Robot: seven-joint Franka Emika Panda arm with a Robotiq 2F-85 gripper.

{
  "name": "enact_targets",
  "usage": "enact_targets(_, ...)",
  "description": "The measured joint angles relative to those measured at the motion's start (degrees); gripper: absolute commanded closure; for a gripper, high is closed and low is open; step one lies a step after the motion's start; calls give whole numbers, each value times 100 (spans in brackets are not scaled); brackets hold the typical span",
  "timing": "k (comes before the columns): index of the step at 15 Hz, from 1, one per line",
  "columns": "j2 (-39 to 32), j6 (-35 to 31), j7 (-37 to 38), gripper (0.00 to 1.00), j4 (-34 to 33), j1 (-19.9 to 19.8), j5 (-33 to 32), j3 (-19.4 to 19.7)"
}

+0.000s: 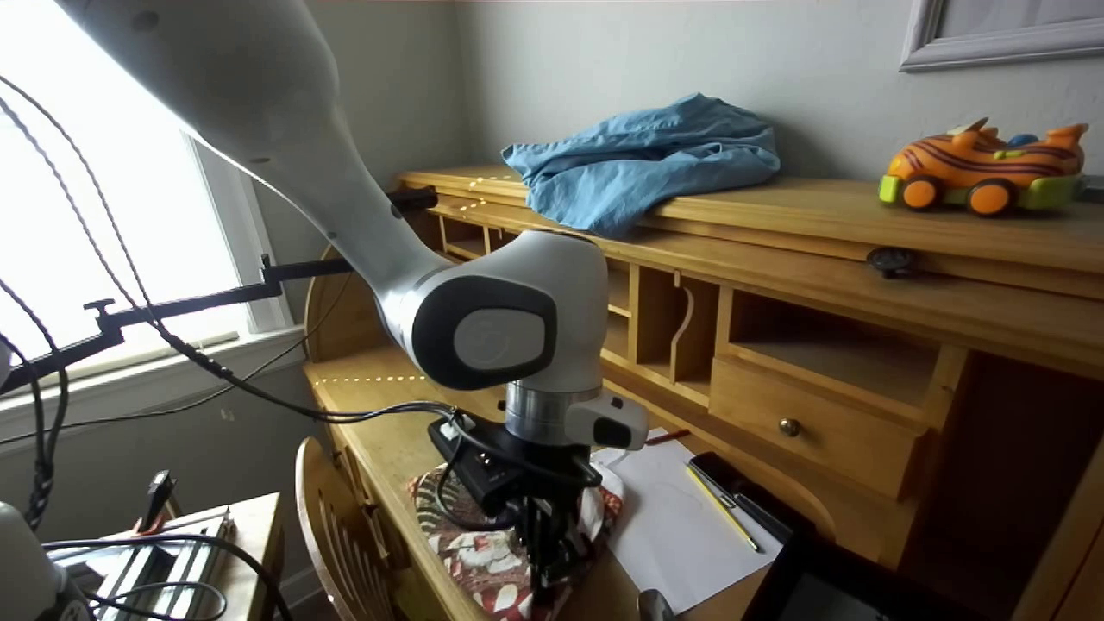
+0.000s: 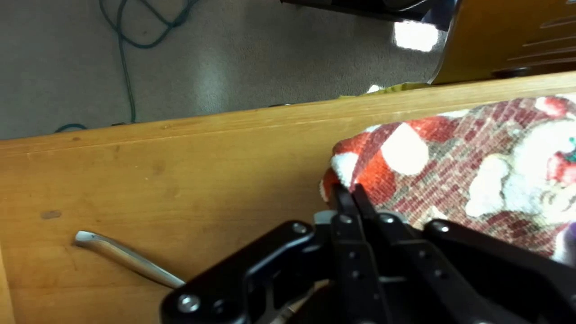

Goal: Put the purple object on the cloth then move the cloth to the right and cover the purple object

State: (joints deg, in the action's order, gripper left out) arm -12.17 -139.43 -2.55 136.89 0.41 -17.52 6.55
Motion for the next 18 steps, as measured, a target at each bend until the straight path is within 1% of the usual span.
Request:
enact_targets(4,323,83,233,99,-1,9,13,-87)
enact_targets(9,631,422,628,99,-132,71,45,-344)
enact_targets(14,631,608,889,99,-420,158,133,-623)
enact_targets(18,477,609,892,99,-628,241,499,-811)
